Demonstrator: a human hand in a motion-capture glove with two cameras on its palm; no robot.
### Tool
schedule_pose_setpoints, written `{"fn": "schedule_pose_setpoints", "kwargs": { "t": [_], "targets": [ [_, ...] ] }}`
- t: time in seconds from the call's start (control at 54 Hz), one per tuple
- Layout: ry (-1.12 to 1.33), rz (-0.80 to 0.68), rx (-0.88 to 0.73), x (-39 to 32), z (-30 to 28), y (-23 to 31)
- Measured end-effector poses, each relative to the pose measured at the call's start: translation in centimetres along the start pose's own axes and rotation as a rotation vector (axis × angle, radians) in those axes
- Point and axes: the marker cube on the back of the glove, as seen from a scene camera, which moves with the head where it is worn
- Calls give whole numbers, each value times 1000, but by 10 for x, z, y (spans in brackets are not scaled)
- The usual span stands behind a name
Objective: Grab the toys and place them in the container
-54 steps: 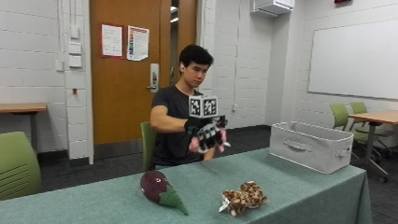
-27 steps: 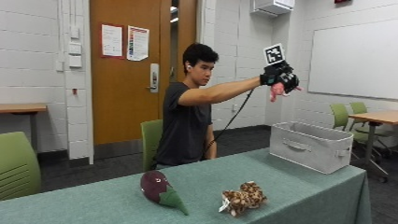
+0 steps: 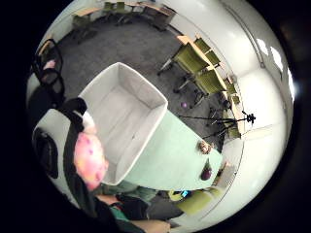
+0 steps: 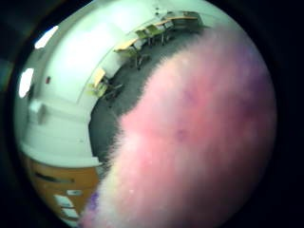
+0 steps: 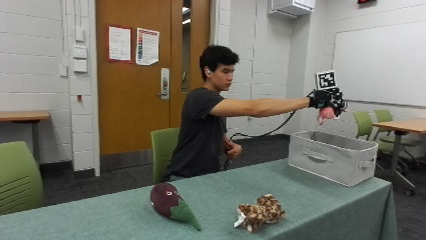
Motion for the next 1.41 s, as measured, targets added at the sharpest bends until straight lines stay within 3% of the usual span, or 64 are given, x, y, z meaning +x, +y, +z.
{"fn": "schedule_pose_setpoints", "kwargs": {
  "t": [0.037, 0.204, 0.296, 0.352, 0.408, 0.556, 0.685, 0.834, 1.075, 1.408],
  "targets": [
    [35, 1, -12, 3, 7, 0],
    [-62, 270, -147, -3, 13, 0],
    [8, 173, -141, 11, -1, 14],
    [28, 100, -113, -21, -14, 17],
    [26, 123, -94, -29, -27, 26],
    [25, 230, -72, 50, -53, 78],
    [273, 357, -77, 159, -56, 133],
    [215, 505, -59, 251, -51, 188],
    [185, 648, -115, 381, 21, 260],
    [136, 752, -357, 449, 158, 324]
  ]
}}
